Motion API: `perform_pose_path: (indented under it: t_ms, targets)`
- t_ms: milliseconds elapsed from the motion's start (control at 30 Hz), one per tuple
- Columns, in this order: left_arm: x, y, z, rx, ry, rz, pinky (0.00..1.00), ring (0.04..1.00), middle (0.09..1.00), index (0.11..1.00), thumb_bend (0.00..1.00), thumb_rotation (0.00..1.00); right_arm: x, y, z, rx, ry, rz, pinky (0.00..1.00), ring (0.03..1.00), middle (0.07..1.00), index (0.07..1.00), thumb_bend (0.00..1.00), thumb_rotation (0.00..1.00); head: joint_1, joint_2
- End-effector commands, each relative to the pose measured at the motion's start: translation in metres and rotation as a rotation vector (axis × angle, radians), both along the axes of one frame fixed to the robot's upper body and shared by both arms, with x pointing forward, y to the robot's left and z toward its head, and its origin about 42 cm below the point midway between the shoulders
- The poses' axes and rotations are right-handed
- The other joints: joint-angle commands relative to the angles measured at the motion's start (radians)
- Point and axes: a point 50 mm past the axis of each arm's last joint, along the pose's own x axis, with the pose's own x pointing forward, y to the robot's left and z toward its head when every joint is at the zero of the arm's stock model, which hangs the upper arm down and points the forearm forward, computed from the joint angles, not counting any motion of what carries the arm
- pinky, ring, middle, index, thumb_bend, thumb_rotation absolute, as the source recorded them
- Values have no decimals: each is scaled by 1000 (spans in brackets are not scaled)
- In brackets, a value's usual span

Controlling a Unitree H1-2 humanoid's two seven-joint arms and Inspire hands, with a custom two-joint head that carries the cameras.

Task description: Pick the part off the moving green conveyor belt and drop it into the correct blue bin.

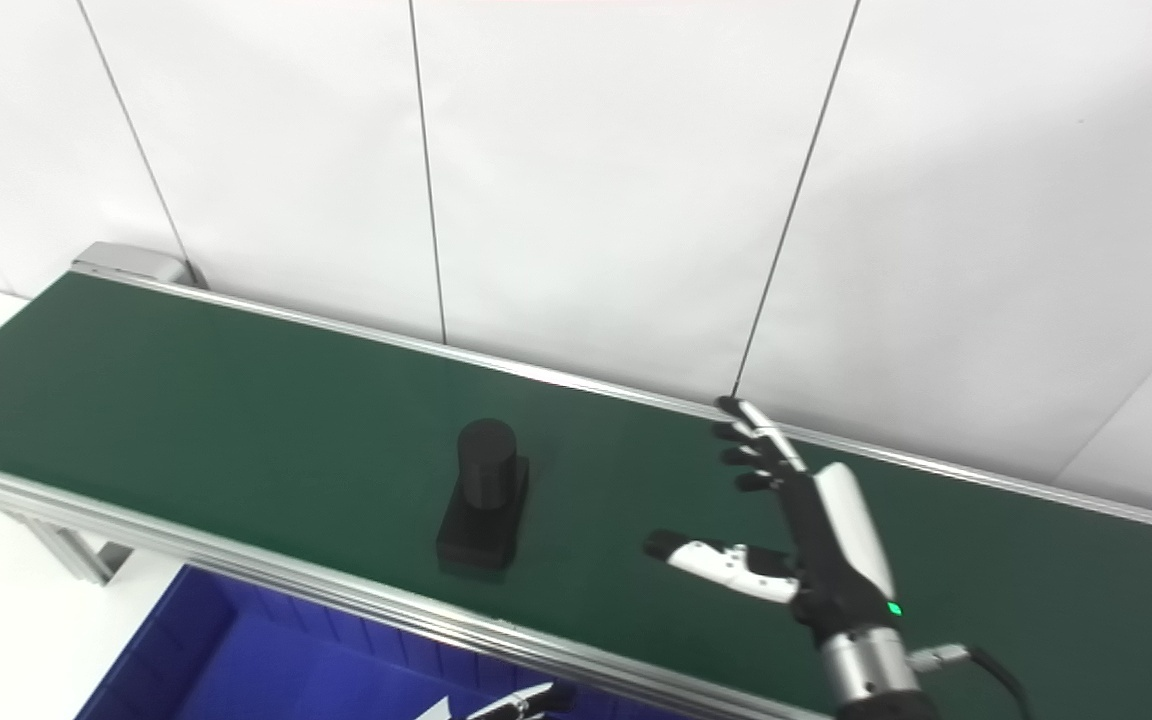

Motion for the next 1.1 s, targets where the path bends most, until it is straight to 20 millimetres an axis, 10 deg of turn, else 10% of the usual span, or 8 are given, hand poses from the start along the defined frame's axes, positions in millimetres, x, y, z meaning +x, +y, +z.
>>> perform_pose_path:
  t_ms: [0, 1067]
  targets:
    - [2, 1, 10, -26, -57, 4, 711, 870, 928, 928, 1000, 272, 8, 14, 19, 14, -55, 17, 682, 773, 843, 914, 852, 530, -4, 1]
    - [-5, 21, 17, 13, -69, -5, 680, 889, 1000, 992, 1000, 320, 50, 91, 3, -147, 90, 40, 690, 810, 878, 922, 880, 494, -208, 60]
